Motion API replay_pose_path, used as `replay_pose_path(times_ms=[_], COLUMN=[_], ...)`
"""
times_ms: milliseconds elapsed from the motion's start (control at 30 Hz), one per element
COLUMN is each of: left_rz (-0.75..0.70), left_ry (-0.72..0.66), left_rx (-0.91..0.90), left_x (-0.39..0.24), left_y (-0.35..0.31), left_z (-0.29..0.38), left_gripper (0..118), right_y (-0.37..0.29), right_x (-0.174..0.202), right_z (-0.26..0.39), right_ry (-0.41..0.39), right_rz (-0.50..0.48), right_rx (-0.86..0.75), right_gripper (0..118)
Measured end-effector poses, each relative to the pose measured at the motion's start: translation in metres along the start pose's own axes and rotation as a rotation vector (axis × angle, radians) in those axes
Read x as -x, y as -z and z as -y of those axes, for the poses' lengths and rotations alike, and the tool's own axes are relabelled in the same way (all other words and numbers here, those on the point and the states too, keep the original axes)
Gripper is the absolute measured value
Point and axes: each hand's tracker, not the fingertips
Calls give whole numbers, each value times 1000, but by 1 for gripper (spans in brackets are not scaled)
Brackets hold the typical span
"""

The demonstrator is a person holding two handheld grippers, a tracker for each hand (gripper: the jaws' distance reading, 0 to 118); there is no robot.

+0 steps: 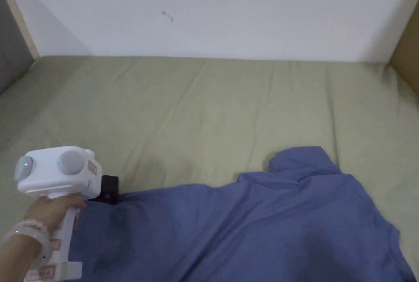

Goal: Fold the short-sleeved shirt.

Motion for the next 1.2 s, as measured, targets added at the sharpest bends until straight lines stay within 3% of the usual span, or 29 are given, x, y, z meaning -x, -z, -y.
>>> replay_pose_path(times_ms=[67,100,133,167,200,300,467,500,533,567,600,633,867,1100,1133,1167,1200], left_rz=[-39,-40,-65,-107,-140,-165,-107,-94,-81,-65,-58,-58,-44,-45,-45,-45,-48], left_ry=[31,34,49,86,126,157,137,113,99,92,92,96,110,122,122,125,128], left_rx=[-50,-49,-59,-67,-67,-42,-83,-96,-101,-109,-116,-120,-143,-134,-130,-127,-124], left_x=[-9,-13,-19,-24,-30,-41,-33,-25,-22,-20,-18,-13,-6,1,2,2,2], left_y=[-5,-9,-11,-12,-11,-12,-38,-41,-46,-51,-56,-56,-66,-57,-56,-54,-54], left_z=[5,6,7,8,8,8,10,8,10,12,14,13,11,8,7,9,9], left_gripper=[70,62,47,16,2,2,2,2,2,2,2,2,2,2,2,2,2], right_y=[2,2,3,3,3,3,16,21,27,35,43,52,141,200,207,213,219], right_x=[-3,-6,-9,-12,-15,-23,-38,-42,-46,-51,-54,-58,-74,-56,-52,-46,-36], right_z=[-1,-2,-4,-6,-8,-20,-73,-88,-102,-118,-134,-148,-238,-250,-247,-242,-237], right_ry=[12,20,36,57,80,85,18,15,12,6,6,4,-6,50,32,16,-69], right_rz=[13,18,19,14,-4,-39,-66,-65,-69,-72,-61,-53,88,-4,-32,-50,41], right_rx=[5,2,-1,0,0,-3,5,7,5,5,3,4,118,228,270,318,317], right_gripper=[0,0,0,0,0,0,1,9,29,59,75,83,84,84,82,64,57])
